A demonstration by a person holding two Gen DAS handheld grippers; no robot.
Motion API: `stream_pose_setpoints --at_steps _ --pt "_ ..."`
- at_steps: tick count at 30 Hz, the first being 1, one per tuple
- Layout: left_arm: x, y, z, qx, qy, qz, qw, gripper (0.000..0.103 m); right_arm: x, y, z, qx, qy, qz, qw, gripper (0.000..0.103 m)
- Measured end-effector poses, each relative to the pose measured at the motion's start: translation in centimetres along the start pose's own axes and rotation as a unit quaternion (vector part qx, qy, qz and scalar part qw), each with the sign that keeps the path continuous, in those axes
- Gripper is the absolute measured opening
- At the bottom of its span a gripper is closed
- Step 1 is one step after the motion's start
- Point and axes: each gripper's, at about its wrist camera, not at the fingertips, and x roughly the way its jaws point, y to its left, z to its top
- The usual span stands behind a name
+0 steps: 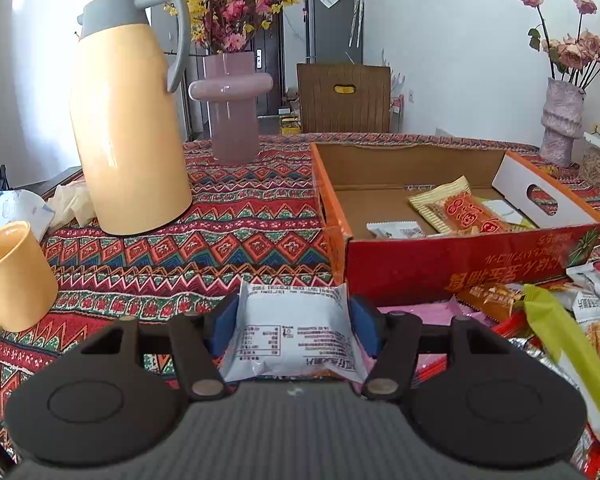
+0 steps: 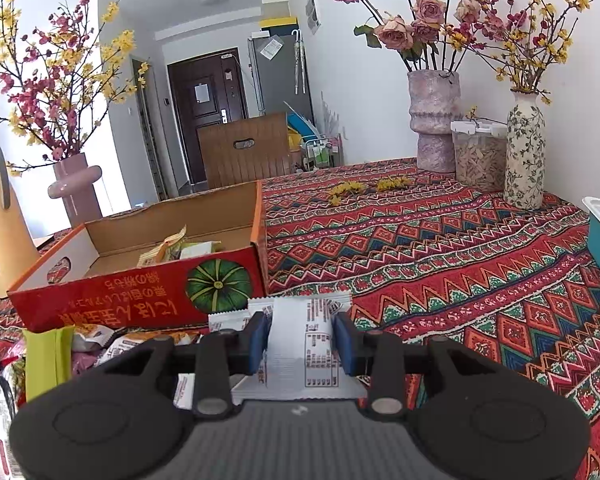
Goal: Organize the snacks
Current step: 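Carry both held white packets up and over the open box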
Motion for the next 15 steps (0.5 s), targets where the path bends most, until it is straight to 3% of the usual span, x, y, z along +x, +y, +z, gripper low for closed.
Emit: stream_pose_setpoints --at_steps 15 --pt "-1.3 -4.5 3.7 -0.015 -0.061 -0.054 0.9965 0.062 0.0 2.7 2.1 -0.013 -0.030 0.040 0.999 0.036"
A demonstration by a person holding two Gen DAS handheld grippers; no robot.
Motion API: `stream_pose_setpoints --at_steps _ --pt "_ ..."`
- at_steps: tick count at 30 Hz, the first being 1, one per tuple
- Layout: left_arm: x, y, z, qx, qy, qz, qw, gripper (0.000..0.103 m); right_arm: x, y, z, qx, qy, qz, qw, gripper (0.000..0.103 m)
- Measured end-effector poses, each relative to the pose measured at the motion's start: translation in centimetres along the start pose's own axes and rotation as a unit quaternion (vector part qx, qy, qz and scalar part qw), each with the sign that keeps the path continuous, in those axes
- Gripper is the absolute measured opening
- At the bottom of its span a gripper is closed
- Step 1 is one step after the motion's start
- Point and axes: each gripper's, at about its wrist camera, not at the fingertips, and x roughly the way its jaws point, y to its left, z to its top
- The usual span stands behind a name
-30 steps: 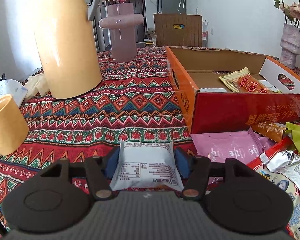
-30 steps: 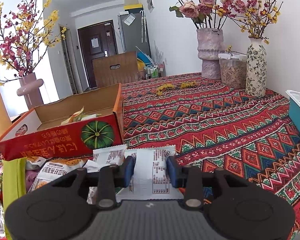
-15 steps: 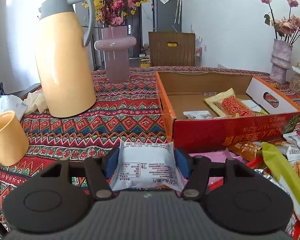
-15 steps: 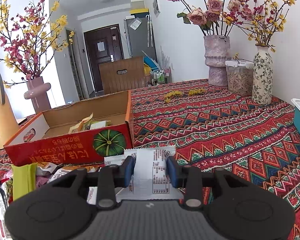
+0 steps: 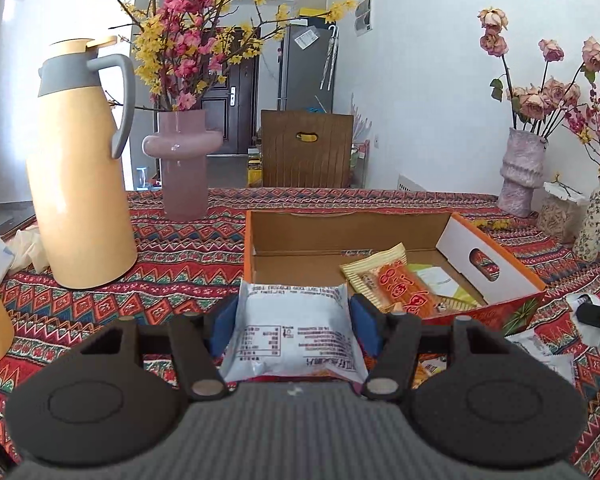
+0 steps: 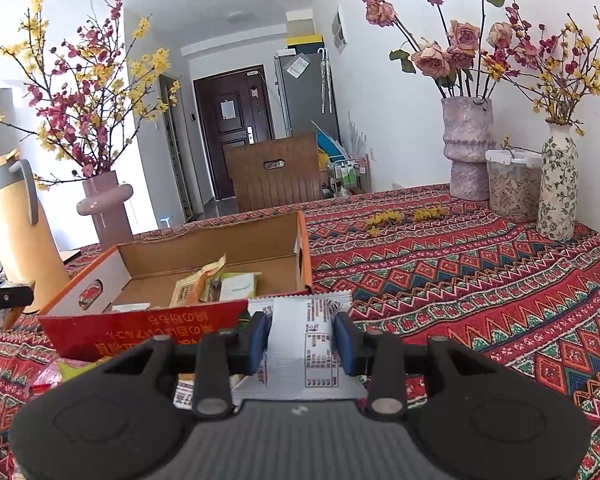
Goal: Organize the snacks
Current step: 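Carry both held white packets up and over the open box, then open both tools to drop the white packets into the box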
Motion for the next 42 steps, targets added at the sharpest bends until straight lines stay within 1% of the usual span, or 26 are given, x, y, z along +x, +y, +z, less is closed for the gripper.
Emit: stream_pose_setpoints --at_steps 5,12,20,28,34,42 --pt "0.6 -1.5 0.9 0.002 -0.009 -0.013 0.9999 0.062 0.7 1.3 1.1 -0.004 -0.011 0.019 1.000 0.036" --pt "1.7 -2.8 2.2 0.002 -0.019 -0.021 0.9996 0.062 2.0 2.9 2.7 -0.012 -0.024 0.042 0.999 0.036" --pt "3.7 -3.4 3.6 -0.001 -0.022 -0.014 0.9997 0.062 4.7 4.4 4.9 -0.020 -0.034 0.056 0.998 0.036" --pt "6.7 -3.2 4.7 -0.015 -0.022 0.007 0.9996 0.062 8.7 6.1 6.4 -0.034 -0.026 0.058 0.997 0.036" --pt "8.7 -2.4 4.2 -0.024 -0.012 0.017 0.9995 0.062 10.9 6.0 5.8 -0.031 -0.018 0.053 0.998 0.036" --pt "9.6 -2.3 3.1 -0.022 -0.003 0.012 0.9997 0.062 11.9 5.8 4.7 -0.030 -0.013 0.053 0.998 0.036"
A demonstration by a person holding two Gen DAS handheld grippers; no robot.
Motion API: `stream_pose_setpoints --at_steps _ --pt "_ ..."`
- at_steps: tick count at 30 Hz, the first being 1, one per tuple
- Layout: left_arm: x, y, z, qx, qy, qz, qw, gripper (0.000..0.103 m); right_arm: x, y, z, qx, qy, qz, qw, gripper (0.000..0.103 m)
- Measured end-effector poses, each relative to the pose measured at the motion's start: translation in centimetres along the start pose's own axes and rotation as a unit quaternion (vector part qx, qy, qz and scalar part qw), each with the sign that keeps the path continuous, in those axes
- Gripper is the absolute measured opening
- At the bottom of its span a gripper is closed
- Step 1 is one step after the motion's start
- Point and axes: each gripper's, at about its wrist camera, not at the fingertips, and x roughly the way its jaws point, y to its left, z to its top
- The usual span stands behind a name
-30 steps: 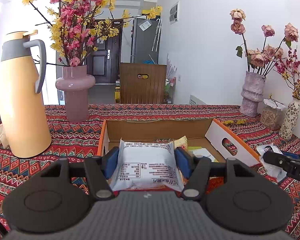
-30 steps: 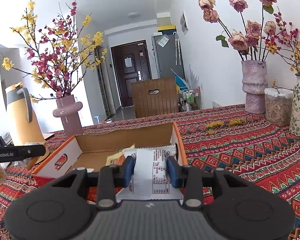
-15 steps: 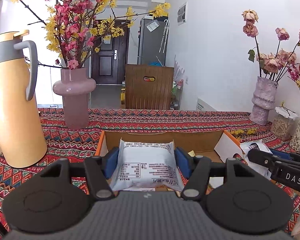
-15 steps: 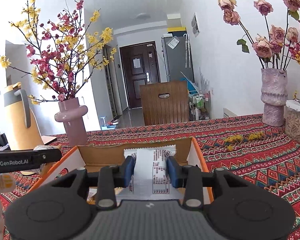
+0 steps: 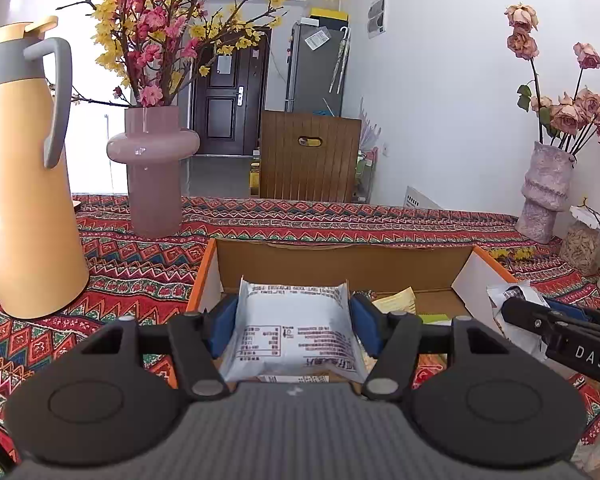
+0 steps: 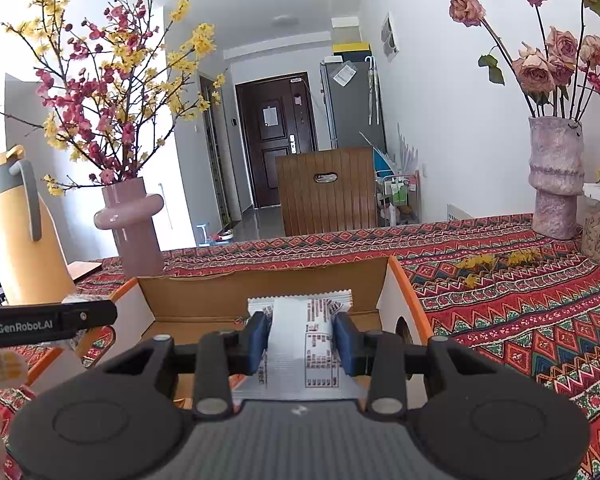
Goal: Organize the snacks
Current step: 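Open both tools to drop the white packets into the box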
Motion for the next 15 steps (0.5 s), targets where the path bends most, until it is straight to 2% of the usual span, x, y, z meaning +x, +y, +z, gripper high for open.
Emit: stream_pose_setpoints --at_steps 6,8,10,13,15 --pt "-0.4 0.0 -0.3 -0.002 -0.007 -0.008 0.9999 0.065 -0.4 0.4 -0.3 -0.009 -0.006 0.003 1.000 0.037" --pt "-0.9 0.2 -0.3 -0.007 -0.017 -0.006 0.9998 0.071 -0.5 0.3 -0.3 -0.005 -0.009 0.003 1.000 0.042" --pt "-1.4 0.3 -0.2 -0.013 -0.028 -0.002 0.9995 0.076 -0.8 0.1 -0.3 0.001 -0.017 0.003 1.000 0.069" --pt "-2.0 0.4 -0.2 -0.018 -0.040 -0.001 0.9990 0.088 -1.5 -0.2 -0.1 0.008 -0.033 0.004 0.999 0.090" --pt "-2.5 0.3 -0.2 -0.018 -0.050 0.003 0.9986 0.097 -1.7 -0.4 -0.1 0.014 -0.041 0.005 0.999 0.100"
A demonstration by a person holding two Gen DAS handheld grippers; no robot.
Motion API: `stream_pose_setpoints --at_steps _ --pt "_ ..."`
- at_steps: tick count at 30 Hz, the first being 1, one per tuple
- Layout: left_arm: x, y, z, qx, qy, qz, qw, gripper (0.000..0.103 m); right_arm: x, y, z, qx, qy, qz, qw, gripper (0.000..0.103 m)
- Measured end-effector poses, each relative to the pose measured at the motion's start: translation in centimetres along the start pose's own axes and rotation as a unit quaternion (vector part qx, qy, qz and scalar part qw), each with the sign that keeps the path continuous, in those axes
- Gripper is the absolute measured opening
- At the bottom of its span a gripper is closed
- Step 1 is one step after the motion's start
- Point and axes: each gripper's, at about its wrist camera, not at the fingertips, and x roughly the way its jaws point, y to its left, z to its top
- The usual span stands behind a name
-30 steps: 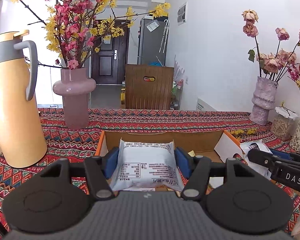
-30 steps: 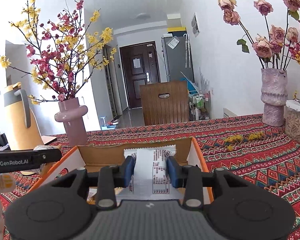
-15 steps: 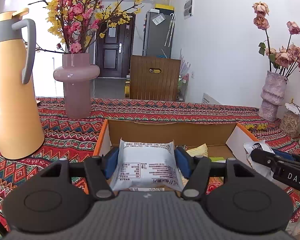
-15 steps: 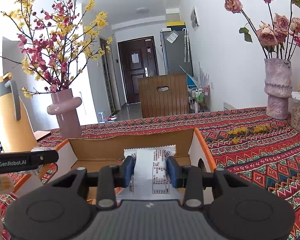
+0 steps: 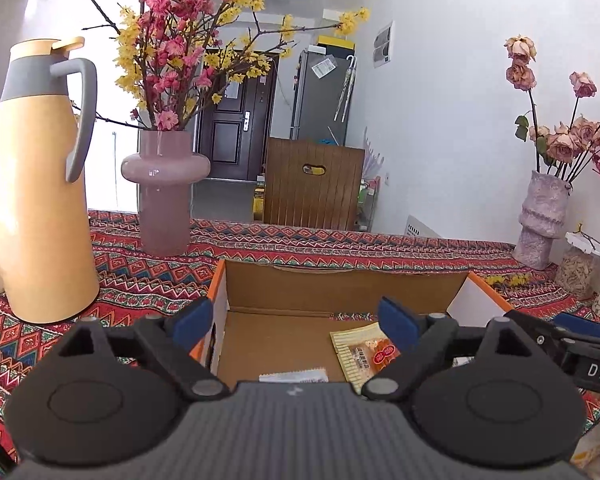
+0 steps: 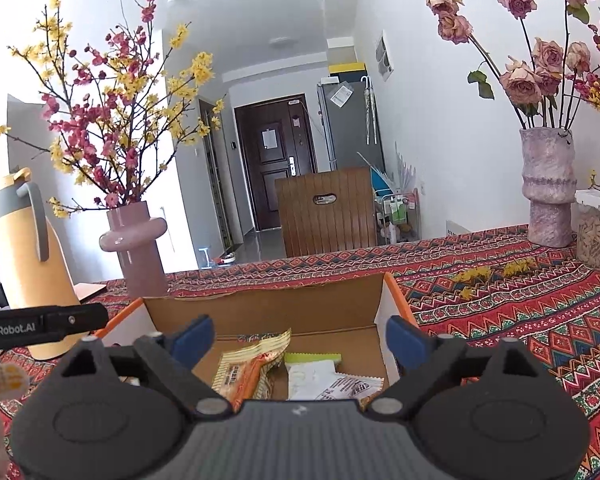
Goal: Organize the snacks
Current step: 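Open both tools to drop the white packets into the box, then move both open tools out of the box back to the snack pile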
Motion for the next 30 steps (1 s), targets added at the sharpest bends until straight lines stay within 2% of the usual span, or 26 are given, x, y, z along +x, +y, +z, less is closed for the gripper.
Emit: stream_pose_setpoints --at_steps 1,19,30 --pt "-0.2 0.0 0.0 0.000 -0.005 0.001 1.0000 0.103 -0.1 -0.1 0.0 0.004 -0.003 0.002 1.000 0.103" --pt "-1.2 0.3 0.3 -0.022 -0.024 0.004 0.9995 0.103 -0.3 -0.6 0.2 0.020 -0.015 -0.002 1.000 0.103" --pt "-4.2 -0.5 1.8 -0.012 -0.048 0.001 0.9988 0.103 -2.9 0.2 1.8 0.008 -0.042 -0.002 0.999 0.103"
